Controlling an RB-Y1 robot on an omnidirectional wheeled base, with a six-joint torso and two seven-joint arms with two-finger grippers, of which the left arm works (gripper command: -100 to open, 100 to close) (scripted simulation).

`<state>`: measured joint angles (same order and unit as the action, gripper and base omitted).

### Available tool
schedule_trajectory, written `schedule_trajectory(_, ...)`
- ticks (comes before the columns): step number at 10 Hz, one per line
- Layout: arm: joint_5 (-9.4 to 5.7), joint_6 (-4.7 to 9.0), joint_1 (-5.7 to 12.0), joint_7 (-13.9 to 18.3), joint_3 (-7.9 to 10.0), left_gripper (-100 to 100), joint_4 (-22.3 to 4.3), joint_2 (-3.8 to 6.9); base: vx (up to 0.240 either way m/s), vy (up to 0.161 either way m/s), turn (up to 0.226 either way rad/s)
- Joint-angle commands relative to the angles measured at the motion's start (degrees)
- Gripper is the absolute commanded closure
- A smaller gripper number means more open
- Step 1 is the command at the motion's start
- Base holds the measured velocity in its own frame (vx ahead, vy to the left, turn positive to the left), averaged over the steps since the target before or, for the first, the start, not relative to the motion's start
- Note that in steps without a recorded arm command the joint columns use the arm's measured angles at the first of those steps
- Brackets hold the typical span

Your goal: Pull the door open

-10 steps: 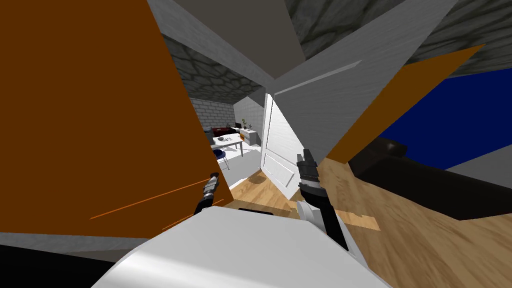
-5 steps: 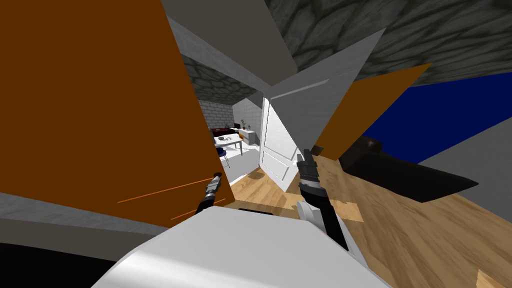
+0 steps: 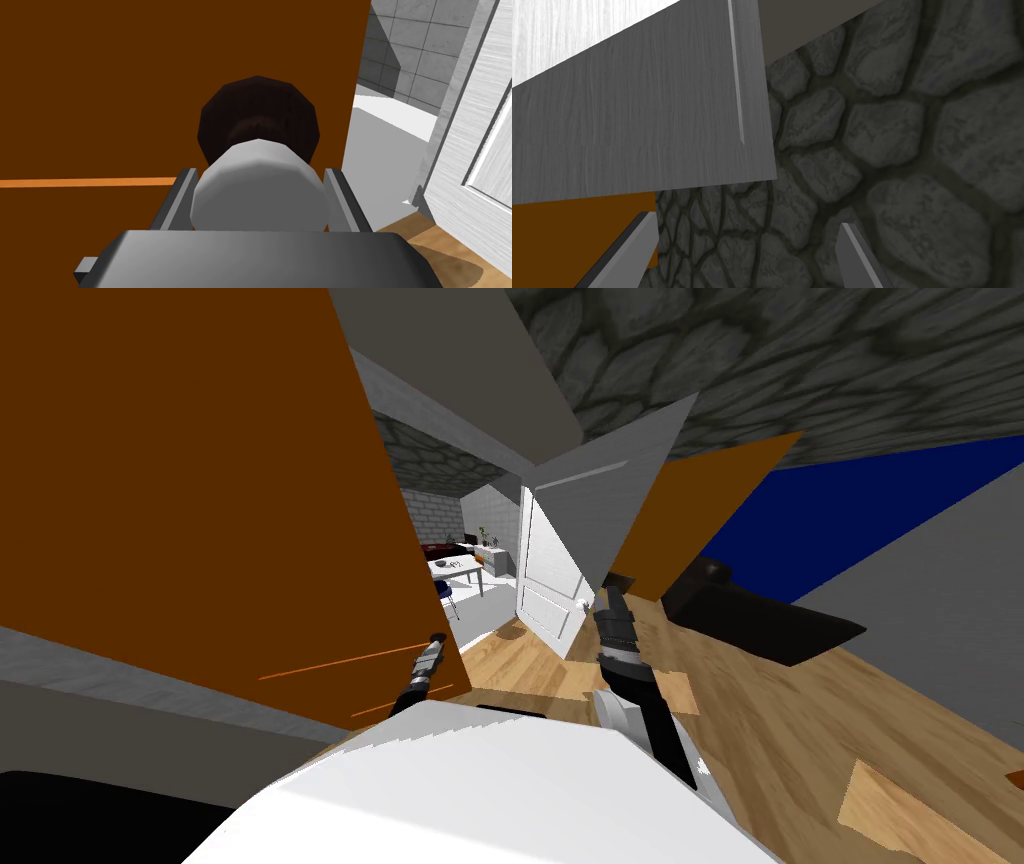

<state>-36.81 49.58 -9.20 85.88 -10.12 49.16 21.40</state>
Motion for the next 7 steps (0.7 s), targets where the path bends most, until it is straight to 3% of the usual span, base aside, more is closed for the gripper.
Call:
schedule_trajectory(1, 0.68, 0.56, -0.52, 1.2, -1.39, 100, 0.4, 0.74, -0.248, 0.024, -0.093)
schedule_trajectory(4, 1.66, 1.26, -1.38, 2.8, -3.35, 100, 1.3, 1.94, -0.232, 0.013, -0.07)
schedule_trajectory(5, 1.51, 1.09, -0.98, 2.5, -3.03, 100, 0.5, 1.7, -0.097, 0.002, -0.016)
schedule_trajectory(7, 2.45, 2.49, -2.1, 4.3, -4.71, 100, 0.6, 2.98, -0.181, 0.045, -0.128)
